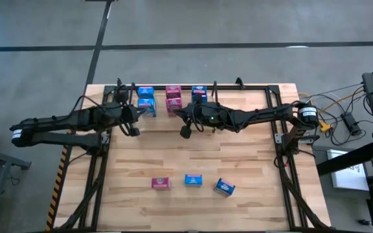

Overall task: Stack cereal on shelf
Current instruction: Put the right violet cereal box on the shelf aligned with the violet cereal box

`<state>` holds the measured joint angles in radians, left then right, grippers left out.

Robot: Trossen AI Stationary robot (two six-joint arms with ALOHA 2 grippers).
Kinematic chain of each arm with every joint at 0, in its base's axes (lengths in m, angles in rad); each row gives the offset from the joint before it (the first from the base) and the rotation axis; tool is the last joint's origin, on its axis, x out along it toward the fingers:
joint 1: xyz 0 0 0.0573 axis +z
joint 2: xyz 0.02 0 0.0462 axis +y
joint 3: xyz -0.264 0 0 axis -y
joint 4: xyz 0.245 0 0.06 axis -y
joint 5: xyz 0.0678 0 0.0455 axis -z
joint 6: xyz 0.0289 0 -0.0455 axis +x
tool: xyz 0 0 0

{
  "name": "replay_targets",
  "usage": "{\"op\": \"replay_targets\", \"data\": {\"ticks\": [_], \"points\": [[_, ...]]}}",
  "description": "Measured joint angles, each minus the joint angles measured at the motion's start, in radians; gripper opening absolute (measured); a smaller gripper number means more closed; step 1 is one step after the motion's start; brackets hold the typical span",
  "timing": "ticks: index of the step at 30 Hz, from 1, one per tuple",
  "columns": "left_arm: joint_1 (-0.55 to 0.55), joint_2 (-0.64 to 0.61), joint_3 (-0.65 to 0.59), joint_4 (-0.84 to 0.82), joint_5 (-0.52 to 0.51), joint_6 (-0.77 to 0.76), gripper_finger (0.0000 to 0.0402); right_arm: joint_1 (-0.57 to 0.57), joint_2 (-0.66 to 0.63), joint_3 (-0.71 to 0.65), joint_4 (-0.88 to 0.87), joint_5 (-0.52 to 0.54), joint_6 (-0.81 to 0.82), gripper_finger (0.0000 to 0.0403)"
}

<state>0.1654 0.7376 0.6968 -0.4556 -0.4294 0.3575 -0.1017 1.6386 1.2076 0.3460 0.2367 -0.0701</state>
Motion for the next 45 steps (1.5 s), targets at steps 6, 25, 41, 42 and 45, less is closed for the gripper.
{"op": "replay_targets", "data": {"ticks": [6, 25, 41, 42, 45], "points": [[0.000, 0.001, 0.000, -0.025, 0.000, -0.012, 0.0000, -0.032, 0.000, 0.003, -0.005, 0.000, 0.016, 0.0009], [0.000, 0.002, 0.000, 0.001, -0.001, -0.025, 0.0000, -0.037, 0.000, -0.024, -0.051, -0.023, -0.023, 0.0009], [0.000, 0.003, 0.000, 0.008, -0.001, -0.019, 0.0000, -0.059, 0.066, 0.112, -0.133, -0.062, -0.064, 0.0009], [0.000, 0.003, 0.000, 0.008, -0.002, -0.019, 0.0000, -0.060, 0.080, 0.129, -0.147, -0.061, -0.079, 0.0009], [0.000, 0.003, 0.000, 0.002, -0.001, -0.019, 0.0000, -0.063, 0.113, 0.182, -0.187, -0.053, -0.105, 0.0009]]}}
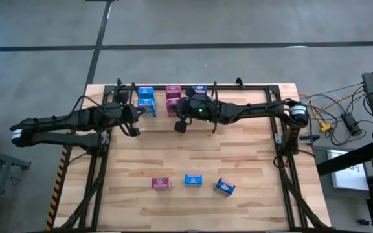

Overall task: Stack cereal on shelf
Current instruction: Put the right violet cereal box on the shelf aligned with the violet cereal box

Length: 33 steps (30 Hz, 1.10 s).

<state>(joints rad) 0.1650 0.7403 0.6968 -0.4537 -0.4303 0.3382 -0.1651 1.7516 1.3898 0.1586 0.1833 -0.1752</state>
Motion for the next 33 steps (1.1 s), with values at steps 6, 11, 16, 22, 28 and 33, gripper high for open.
{"op": "replay_targets", "data": {"ticks": [6, 11, 16, 22, 28, 33], "points": [[-0.001, 0.002, 0.000, -0.062, 0.148, -0.012, 0.0000, -0.004, 0.015, 0.084, -0.140, 0.002, -0.036, 0.0009], [-0.001, 0.028, -0.002, 0.009, 0.479, -0.050, 0.0000, -0.006, 0.008, 0.130, -0.236, 0.001, -0.055, 0.0009], [-0.015, 0.085, -0.035, 0.108, 0.671, -0.120, 0.0000, -0.006, 0.004, 0.144, -0.258, 0.001, -0.089, 0.0009], [-0.027, 0.123, -0.121, 0.215, 0.675, -0.148, 0.0000, -0.006, 0.004, 0.144, -0.283, 0.000, -0.103, 0.0009], [-0.027, 0.114, -0.153, 0.283, 0.675, -0.157, 0.0000, -0.012, 0.007, 0.144, -0.320, -0.009, -0.105, 0.0009], [-0.027, 0.113, -0.153, 0.292, 0.622, -0.157, 0.0000, -0.021, 0.042, 0.144, -0.274, -0.008, -0.114, 0.0009]]}}
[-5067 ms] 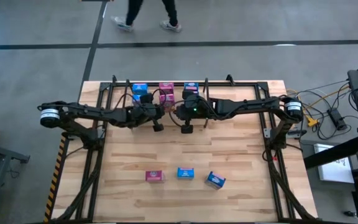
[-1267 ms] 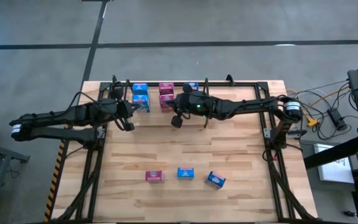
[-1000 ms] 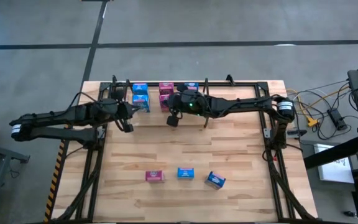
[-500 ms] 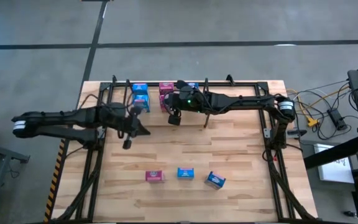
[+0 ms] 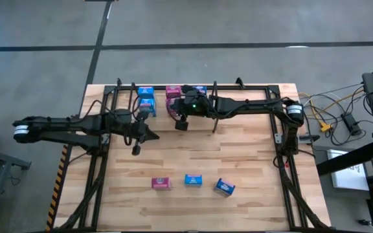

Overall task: Stack cereal on shelf
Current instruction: Put the right violet cereal box on the shelf aligned with the violet cereal box

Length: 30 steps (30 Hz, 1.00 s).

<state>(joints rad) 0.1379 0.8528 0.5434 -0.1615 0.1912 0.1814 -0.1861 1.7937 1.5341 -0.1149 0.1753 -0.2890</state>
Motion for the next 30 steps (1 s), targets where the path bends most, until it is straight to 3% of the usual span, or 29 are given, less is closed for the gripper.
{"op": "replay_targets", "data": {"ticks": [16, 30], "points": [[0.000, 0.005, 0.000, 0.004, -0.027, 0.014, 0.0000, -0.079, 0.091, 0.000, 0.109, 0.008, -0.010, 0.0009], [0.000, 0.011, 0.000, 0.004, -0.027, 0.015, 0.0000, -0.083, 0.134, 0.000, 0.172, 0.009, 0.019, 0.0009]]}}
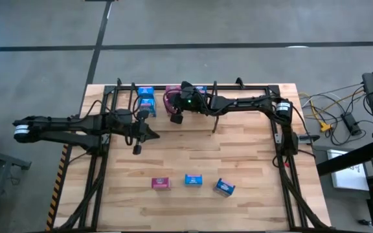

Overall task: Stack cereal on shelf
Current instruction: Put the right violet cereal box on the shelf aligned with the violet cereal box, then put the light blue cereal box on the shelf aligned with the light blue cereal box

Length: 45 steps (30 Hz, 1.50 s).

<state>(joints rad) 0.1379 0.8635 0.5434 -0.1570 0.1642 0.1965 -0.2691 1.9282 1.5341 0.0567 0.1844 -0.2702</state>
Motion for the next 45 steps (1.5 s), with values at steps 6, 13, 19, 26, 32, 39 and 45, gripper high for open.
{"op": "replay_targets", "data": {"ticks": [6, 13, 19, 26, 32, 39, 45], "points": [[0.000, 0.001, 0.000, 0.000, 0.000, 0.000, 0.0000, 0.000, 0.000, 0.000, 0.009, 0.054, 0.025, 0.0009], [0.000, 0.001, 0.000, 0.000, 0.000, 0.000, 0.0000, 0.001, 0.000, 0.000, 0.008, 0.052, 0.021, 0.0009], [0.000, 0.001, 0.000, 0.000, 0.000, -0.001, 0.0000, 0.003, -0.003, 0.000, 0.008, 0.052, 0.011, 0.0009], [0.000, 0.001, 0.000, 0.000, 0.000, -0.006, 0.0000, 0.024, -0.045, -0.001, -0.020, 0.053, 0.008, 0.0009], [0.000, 0.001, 0.000, 0.010, 0.000, -0.007, 0.0000, 0.062, -0.111, -0.002, -0.090, 0.052, 0.008, 0.0009], [0.000, -0.016, 0.000, 0.055, -0.002, -0.007, 0.0000, 0.134, -0.215, -0.001, -0.221, 0.051, 0.016, 0.0009], [0.000, -0.033, 0.018, 0.065, -0.110, -0.007, 0.0000, 0.202, -0.298, -0.001, -0.358, 0.029, 0.079, 0.0009]]}}
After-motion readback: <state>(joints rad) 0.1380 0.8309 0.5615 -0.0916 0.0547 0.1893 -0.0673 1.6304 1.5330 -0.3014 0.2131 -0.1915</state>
